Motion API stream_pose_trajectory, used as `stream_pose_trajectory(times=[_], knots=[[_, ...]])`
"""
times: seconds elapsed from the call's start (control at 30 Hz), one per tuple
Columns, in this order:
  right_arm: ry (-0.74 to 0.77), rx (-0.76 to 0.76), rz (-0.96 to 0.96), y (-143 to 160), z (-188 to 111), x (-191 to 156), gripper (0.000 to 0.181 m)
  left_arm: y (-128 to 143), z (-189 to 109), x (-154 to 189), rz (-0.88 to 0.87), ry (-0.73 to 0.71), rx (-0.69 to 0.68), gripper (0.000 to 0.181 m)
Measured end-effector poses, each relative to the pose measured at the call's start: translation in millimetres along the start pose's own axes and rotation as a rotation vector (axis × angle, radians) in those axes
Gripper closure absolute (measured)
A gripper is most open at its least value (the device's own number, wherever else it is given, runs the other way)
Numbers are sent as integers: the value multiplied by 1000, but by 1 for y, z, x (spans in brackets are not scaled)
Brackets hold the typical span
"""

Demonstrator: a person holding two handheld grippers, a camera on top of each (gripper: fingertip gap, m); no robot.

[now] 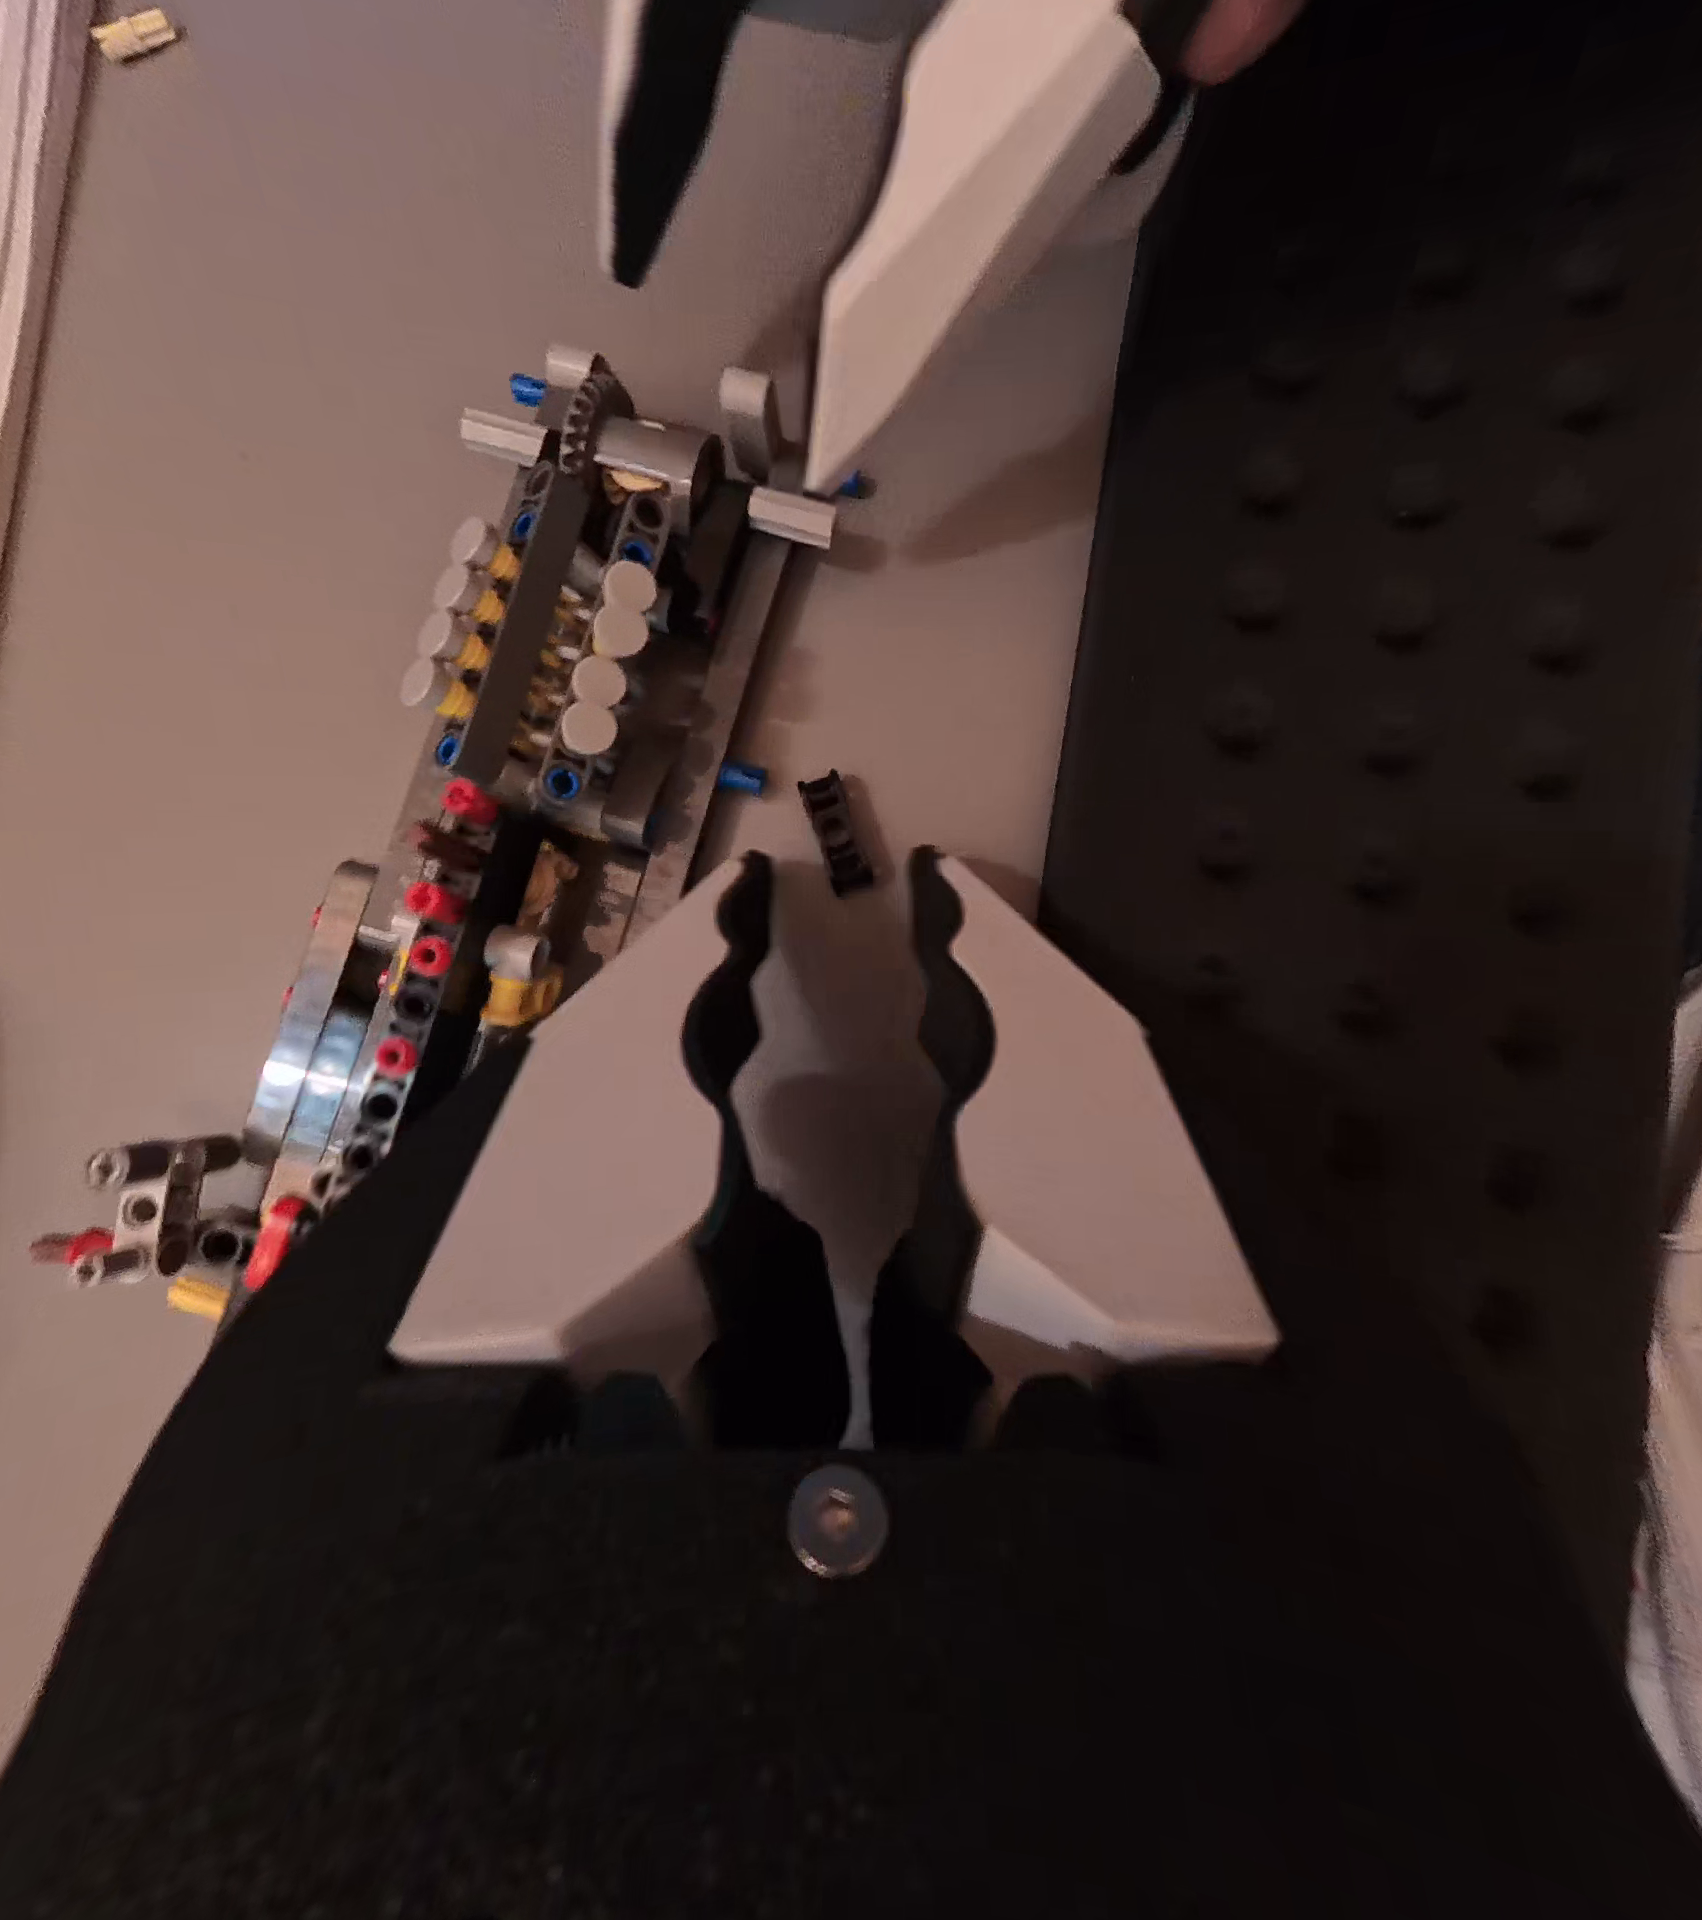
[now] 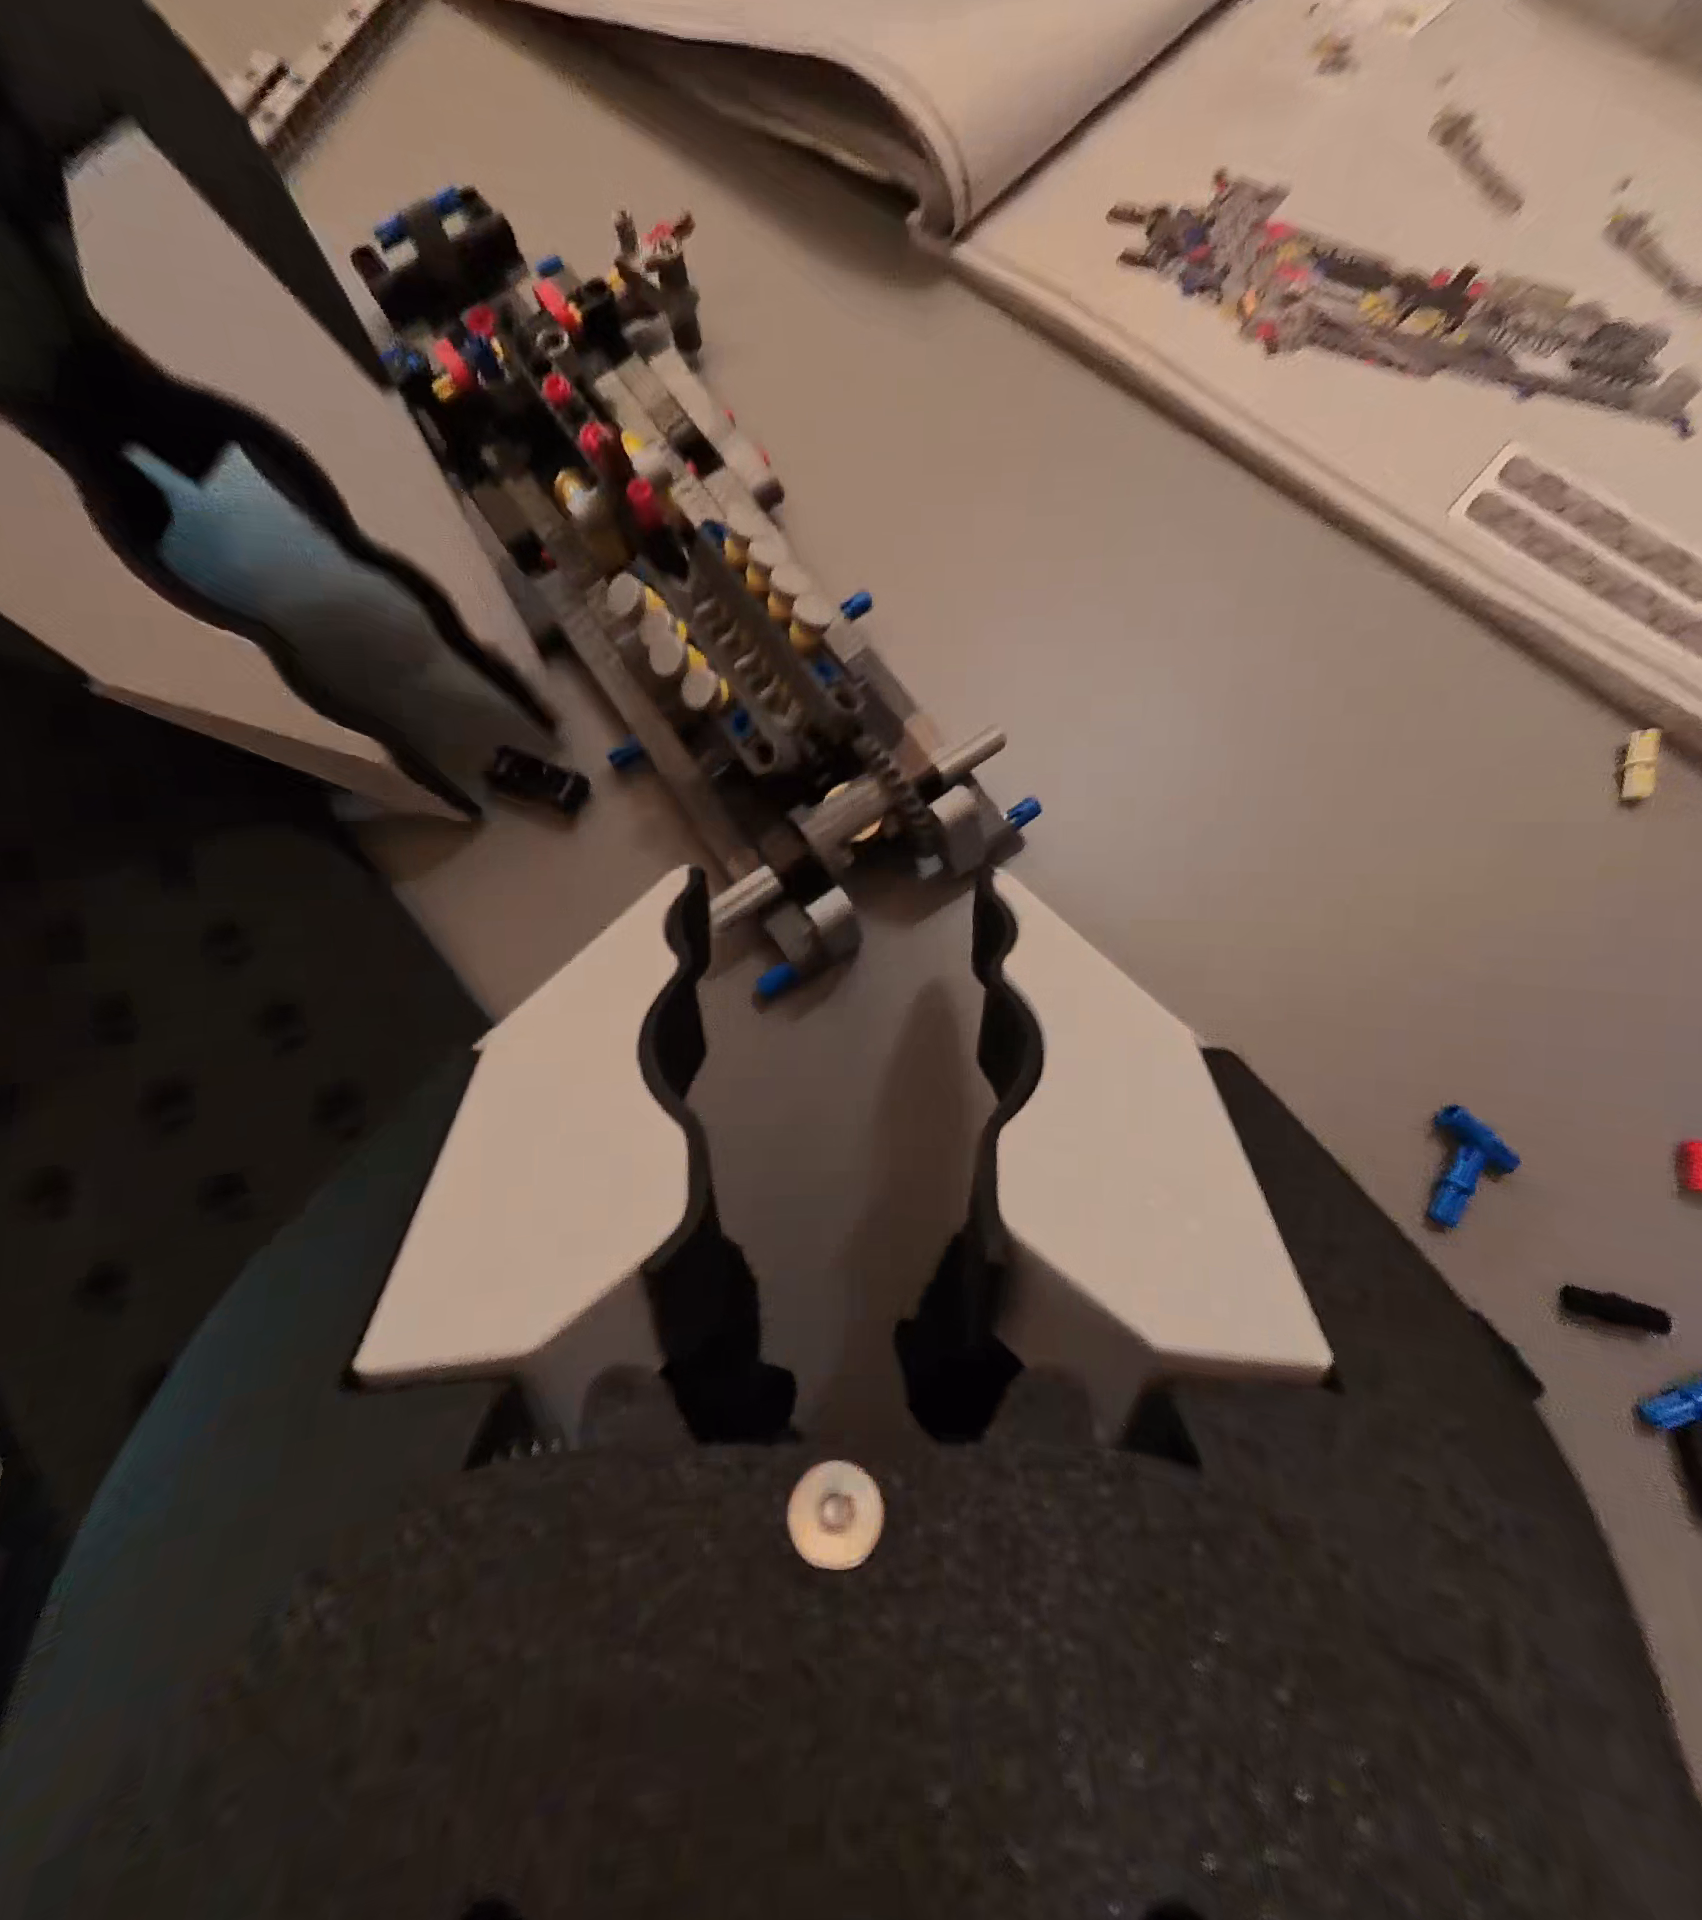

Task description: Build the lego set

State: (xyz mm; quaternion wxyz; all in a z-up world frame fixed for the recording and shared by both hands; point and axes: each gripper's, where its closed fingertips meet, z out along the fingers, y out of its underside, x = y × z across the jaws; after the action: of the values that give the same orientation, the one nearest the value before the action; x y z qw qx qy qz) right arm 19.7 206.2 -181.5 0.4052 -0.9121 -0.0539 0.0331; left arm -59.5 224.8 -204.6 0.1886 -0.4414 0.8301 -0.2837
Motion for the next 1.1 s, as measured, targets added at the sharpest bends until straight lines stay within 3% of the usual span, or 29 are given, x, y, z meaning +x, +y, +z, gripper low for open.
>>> stream_pose_trajectory(times=[0.03, 0.13, 0.3, 0.4, 0.6, 0.73, 0.83, 0.9, 1.0, 1.1], knots=[[-5, -30, 2, 4, 1, -1, 130, 0, -6, -1, -18, -7, 21, 148], [-18, -114, 0, 15, 9, -5, 127, 7, -44, -15, -106, -69, 136, 149], [-24, -124, -15, 9, 21, -1, 147, 80, -91, -76, -288, -258, 66, 151], [-34, -126, -19, -3, 32, 9, 147, 99, -96, -86, -311, -256, 40, 150], [-24, -147, -31, -24, 61, 25, 147, 104, -93, -101, -270, -298, 22, 166], [-23, -157, -53, -35, 73, 35, 146, 107, -95, -110, -286, -300, 12, 166], [-36, -150, -52, -38, 68, 39, 138, 103, -98, -106, -301, -258, 31, 153], [-24, -102, -24, -39, 45, 41, 133, 89, -106, -104, -295, -242, 90, 153], [152, -39, 16, -20, -3, 70, 135, 46, -120, -119, -311, -207, 260, 158], [355, -19, 63, 18, -41, 105, 134, -5, -117, -171, -503, -155, 425, 152]])
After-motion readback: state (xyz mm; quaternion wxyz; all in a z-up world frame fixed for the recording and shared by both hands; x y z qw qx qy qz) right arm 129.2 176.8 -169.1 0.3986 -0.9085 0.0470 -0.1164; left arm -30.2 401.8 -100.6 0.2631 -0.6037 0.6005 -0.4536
